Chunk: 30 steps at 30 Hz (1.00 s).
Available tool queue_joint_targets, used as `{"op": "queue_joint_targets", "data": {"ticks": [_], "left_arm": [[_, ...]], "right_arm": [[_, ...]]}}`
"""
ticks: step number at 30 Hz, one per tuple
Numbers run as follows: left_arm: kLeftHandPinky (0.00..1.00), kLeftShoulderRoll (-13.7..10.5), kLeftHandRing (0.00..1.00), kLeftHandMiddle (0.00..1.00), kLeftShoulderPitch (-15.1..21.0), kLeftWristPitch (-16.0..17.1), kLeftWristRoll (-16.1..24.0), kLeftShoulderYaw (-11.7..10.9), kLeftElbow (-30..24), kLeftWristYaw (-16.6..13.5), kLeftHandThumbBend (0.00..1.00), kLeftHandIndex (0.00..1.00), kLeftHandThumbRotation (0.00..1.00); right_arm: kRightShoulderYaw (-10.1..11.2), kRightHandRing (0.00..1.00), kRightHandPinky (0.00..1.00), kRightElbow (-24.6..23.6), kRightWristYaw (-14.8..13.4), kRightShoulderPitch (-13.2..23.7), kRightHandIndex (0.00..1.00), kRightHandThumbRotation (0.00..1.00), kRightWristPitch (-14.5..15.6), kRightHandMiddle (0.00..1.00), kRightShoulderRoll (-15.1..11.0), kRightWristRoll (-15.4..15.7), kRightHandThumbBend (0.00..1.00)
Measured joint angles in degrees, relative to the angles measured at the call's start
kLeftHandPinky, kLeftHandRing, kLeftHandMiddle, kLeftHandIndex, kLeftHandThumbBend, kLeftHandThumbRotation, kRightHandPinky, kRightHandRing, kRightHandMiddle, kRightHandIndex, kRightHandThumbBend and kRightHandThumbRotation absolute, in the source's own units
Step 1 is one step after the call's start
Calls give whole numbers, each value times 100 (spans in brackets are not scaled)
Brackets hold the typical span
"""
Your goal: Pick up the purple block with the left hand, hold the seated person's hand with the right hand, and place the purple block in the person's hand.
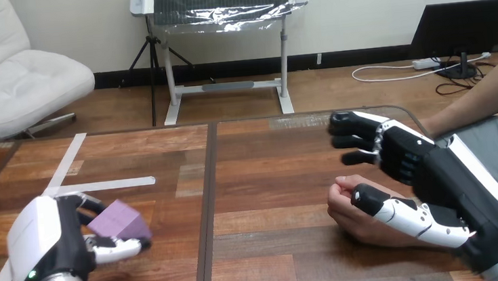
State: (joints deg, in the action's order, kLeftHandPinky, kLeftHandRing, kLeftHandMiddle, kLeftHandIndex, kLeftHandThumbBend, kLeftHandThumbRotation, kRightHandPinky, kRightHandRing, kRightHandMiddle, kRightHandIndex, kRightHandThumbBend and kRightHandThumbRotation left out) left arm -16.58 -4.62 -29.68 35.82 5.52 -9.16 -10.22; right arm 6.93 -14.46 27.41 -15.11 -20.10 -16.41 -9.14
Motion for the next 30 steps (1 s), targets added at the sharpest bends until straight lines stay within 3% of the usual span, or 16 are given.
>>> {"op": "queue_joint_targets", "data": {"ticks": [12, 30], "left_arm": [[18, 278, 25, 34, -380, 2, -41, 5, -947, 100, 71, 44, 0], [22, 629, 29, 36, -961, 25, -566, -41, -2323, 434, 69, 42, 0]], "right_arm": [[195, 89, 85, 445, -50, 160, 88, 51, -19, 90, -419, 375, 79], [393, 89, 77, 980, -142, 355, 93, 58, -25, 93, -1156, 1135, 86]]}}
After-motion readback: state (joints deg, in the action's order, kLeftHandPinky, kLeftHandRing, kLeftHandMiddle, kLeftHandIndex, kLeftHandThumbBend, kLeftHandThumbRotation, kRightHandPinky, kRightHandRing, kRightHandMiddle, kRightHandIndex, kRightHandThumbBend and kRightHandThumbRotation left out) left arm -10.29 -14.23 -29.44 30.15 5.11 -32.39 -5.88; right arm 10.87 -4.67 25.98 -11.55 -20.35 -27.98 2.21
